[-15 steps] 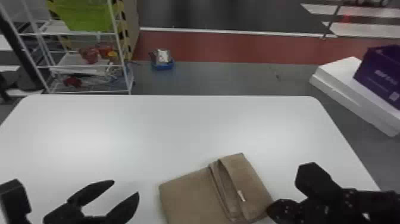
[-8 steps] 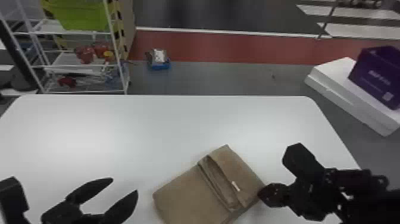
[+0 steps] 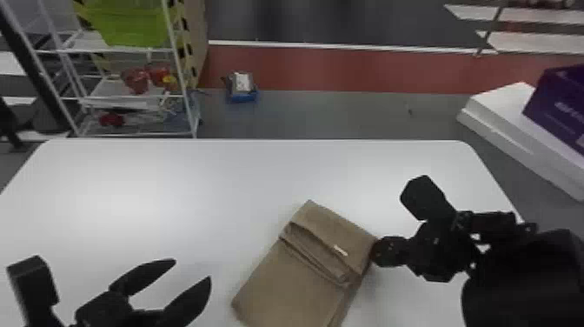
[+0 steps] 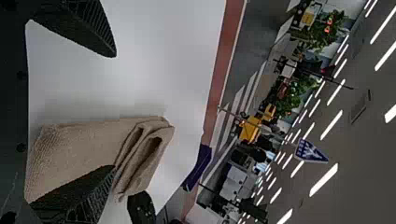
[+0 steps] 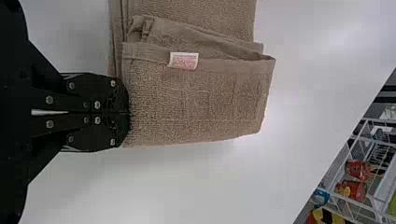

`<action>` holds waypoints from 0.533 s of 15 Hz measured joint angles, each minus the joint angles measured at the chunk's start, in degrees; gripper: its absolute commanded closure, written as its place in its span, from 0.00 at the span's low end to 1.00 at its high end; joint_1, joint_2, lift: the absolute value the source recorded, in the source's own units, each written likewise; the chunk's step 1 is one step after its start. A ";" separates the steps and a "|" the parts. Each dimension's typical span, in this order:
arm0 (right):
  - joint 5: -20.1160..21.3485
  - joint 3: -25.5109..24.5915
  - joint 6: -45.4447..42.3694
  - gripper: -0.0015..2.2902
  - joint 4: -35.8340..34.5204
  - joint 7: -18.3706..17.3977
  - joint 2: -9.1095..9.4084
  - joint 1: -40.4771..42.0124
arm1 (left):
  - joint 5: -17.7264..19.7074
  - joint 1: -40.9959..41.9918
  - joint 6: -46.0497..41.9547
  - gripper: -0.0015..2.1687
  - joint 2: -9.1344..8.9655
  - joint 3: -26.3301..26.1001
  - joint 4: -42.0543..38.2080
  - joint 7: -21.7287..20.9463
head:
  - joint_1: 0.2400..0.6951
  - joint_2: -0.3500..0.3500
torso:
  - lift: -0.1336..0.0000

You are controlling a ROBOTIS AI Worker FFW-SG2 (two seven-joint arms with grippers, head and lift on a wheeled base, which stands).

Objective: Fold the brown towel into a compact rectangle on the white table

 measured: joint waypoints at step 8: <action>2.57 5.64 -0.55 0.95 11.03 -6.44 5.40 -9.39 | 0.36 -0.25 -0.01 0.01 0.00 0.55 0.68 -0.37 | 1.00 0.56 | 0.08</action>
